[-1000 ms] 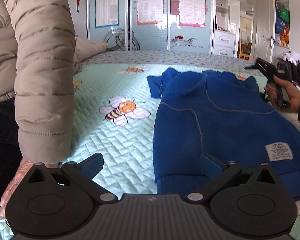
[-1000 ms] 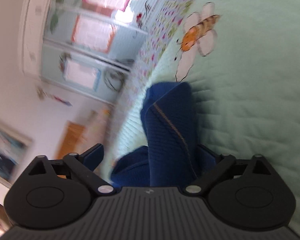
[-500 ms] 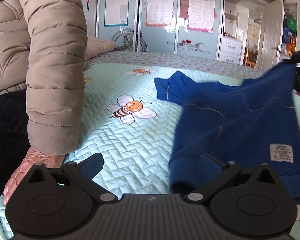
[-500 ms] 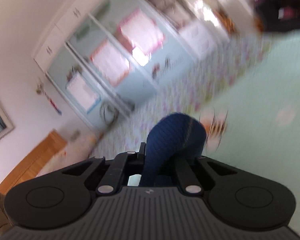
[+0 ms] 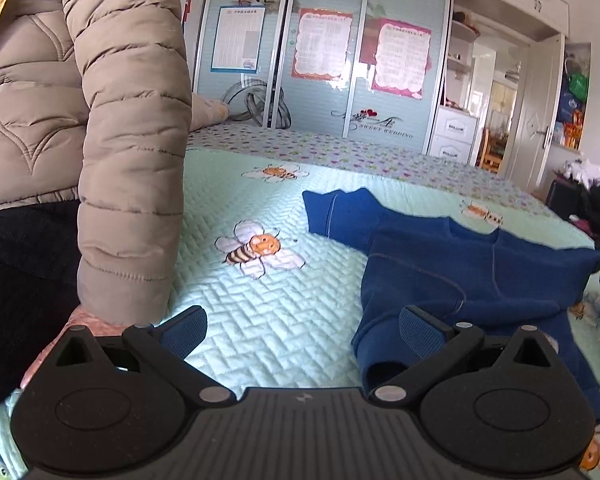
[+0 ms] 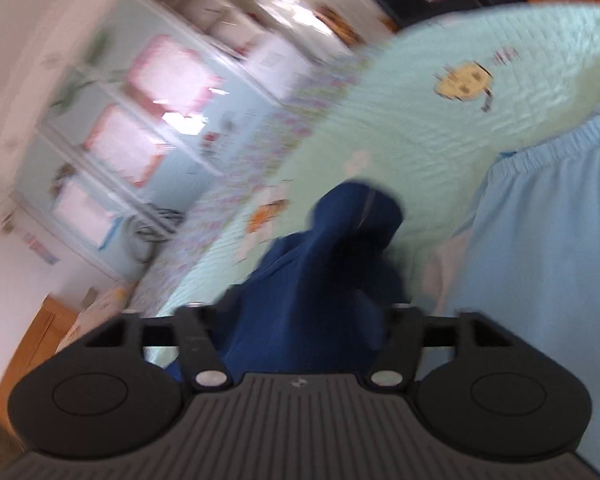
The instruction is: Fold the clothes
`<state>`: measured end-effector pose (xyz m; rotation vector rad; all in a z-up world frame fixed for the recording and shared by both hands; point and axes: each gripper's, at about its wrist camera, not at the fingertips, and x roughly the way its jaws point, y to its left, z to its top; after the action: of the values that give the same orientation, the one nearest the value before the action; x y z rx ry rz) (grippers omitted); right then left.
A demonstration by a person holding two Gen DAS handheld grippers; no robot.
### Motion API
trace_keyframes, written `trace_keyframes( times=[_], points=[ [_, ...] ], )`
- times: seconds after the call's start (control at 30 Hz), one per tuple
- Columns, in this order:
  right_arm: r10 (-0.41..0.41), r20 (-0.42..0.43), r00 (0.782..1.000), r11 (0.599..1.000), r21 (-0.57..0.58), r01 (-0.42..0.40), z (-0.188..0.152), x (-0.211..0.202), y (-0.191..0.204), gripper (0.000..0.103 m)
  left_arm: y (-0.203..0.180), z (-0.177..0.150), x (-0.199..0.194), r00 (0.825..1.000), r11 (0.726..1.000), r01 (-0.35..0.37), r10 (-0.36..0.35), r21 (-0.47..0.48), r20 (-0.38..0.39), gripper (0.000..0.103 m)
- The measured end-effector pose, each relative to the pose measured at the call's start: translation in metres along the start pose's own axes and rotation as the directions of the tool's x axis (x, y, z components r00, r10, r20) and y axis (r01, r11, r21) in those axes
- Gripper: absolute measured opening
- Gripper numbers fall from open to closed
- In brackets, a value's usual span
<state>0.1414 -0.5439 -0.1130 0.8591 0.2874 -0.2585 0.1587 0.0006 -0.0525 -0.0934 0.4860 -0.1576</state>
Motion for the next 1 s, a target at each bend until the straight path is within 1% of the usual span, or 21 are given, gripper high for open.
trace_keyframes(
  times=[0.03, 0.07, 0.1, 0.17, 0.23, 0.27, 0.33, 0.4, 0.47, 0.53, 0.57, 0.6, 0.67, 0.7, 0.77, 0.87, 0.9, 0.93, 0.97, 1.0],
  points=[
    [0.032, 0.018, 0.999, 0.998, -0.046, -0.031, -0.018, -0.013, 0.006, 0.076, 0.001, 0.003, 0.002, 1.000, 1.000, 0.010, -0.010, -0.011, 0.002, 0.102],
    [0.059, 0.035, 0.998, 0.995, -0.086, -0.055, -0.035, -0.017, 0.014, 0.079, 0.003, 0.008, 0.005, 1.000, 0.999, 0.023, -0.023, -0.028, 0.000, 0.102],
    [0.089, 0.036, 0.995, 0.989, -0.124, -0.084, -0.052, -0.026, 0.016, 0.080, 0.005, 0.012, 0.008, 0.999, 0.998, 0.036, -0.036, -0.044, -0.002, 0.102],
    [0.159, -0.003, 0.987, 0.975, -0.156, -0.158, -0.076, -0.032, 0.020, 0.080, 0.007, 0.020, 0.021, 0.998, 0.995, 0.058, -0.059, -0.079, -0.008, 0.102],
    [0.228, -0.039, 0.973, 0.967, -0.108, -0.231, -0.093, -0.036, 0.013, 0.080, 0.010, 0.030, 0.036, 0.997, 0.991, 0.077, -0.079, -0.110, -0.012, 0.102],
    [0.246, -0.049, 0.968, 0.966, -0.069, -0.249, -0.099, -0.037, 0.006, 0.080, 0.012, 0.035, 0.046, 0.996, 0.988, 0.088, -0.091, -0.124, -0.019, 0.102],
    [0.260, -0.036, 0.965, 0.966, 0.005, -0.260, -0.101, -0.037, -0.007, 0.080, 0.015, 0.045, 0.071, 0.991, 0.980, 0.118, -0.128, -0.160, -0.049, 0.102],
    [0.273, -0.021, 0.962, 0.959, 0.078, -0.271, -0.102, -0.037, -0.021, 0.080, 0.019, 0.054, 0.101, 0.978, 0.964, 0.169, -0.190, -0.206, -0.088, 0.102],
    [0.286, -0.016, 0.958, 0.952, 0.123, -0.282, -0.099, -0.030, -0.033, 0.080, 0.021, 0.062, 0.137, 0.956, 0.936, 0.220, -0.263, -0.274, -0.128, 0.102],
    [0.292, -0.022, 0.956, 0.952, 0.106, -0.288, -0.099, -0.024, -0.035, 0.080, 0.023, 0.070, 0.176, 0.926, 0.898, 0.263, -0.337, -0.354, -0.169, 0.102],
    [0.293, -0.025, 0.956, 0.952, 0.096, -0.290, -0.099, -0.024, -0.033, 0.080, 0.024, 0.072, 0.196, 0.905, 0.866, 0.282, -0.383, -0.414, -0.184, 0.102],
    [0.297, -0.025, 0.954, 0.951, 0.096, -0.294, -0.098, -0.023, -0.034, 0.080, 0.025, 0.071, 0.218, 0.880, 0.825, 0.295, -0.431, -0.482, -0.199, 0.102],
    [0.306, -0.025, 0.952, 0.948, 0.097, -0.302, -0.097, -0.020, -0.036, 0.081, 0.029, 0.066, 0.258, 0.848, 0.747, 0.273, -0.485, -0.607, -0.216, 0.102],
    [0.311, -0.022, 0.950, 0.946, 0.103, -0.307, -0.096, -0.019, -0.037, 0.080, 0.030, 0.063, 0.274, 0.846, 0.719, 0.245, -0.486, -0.651, -0.218, 0.102],
    [0.320, -0.017, 0.947, 0.941, 0.116, -0.316, -0.094, -0.017, -0.040, 0.080, 0.034, 0.057, 0.300, 0.851, 0.666, 0.198, -0.480, -0.719, -0.211, 0.102],
    [0.329, -0.016, 0.944, 0.938, 0.120, -0.325, -0.092, -0.013, -0.043, 0.080, 0.037, 0.046, 0.332, 0.842, 0.586, 0.170, -0.504, -0.792, -0.192, 0.102],
    [0.333, -0.015, 0.943, 0.936, 0.123, -0.329, -0.092, -0.012, -0.043, 0.080, 0.036, 0.044, 0.341, 0.838, 0.566, 0.171, -0.513, -0.806, -0.183, 0.102],
    [0.337, -0.014, 0.941, 0.934, 0.129, -0.333, -0.092, -0.011, -0.044, 0.081, 0.035, 0.045, 0.348, 0.840, 0.550, 0.172, -0.516, -0.817, -0.170, 0.102],
    [0.342, -0.012, 0.940, 0.932, 0.135, -0.337, -0.092, -0.009, -0.045, 0.080, 0.034, 0.046, 0.356, 0.839, 0.535, 0.185, -0.522, -0.824, -0.150, 0.102],
    [0.346, -0.011, 0.938, 0.930, 0.140, -0.341, -0.092, -0.008, -0.046, 0.080, 0.031, 0.048, 0.364, 0.835, 0.521, 0.202, -0.534, -0.829, -0.132, 0.102]
  ],
)
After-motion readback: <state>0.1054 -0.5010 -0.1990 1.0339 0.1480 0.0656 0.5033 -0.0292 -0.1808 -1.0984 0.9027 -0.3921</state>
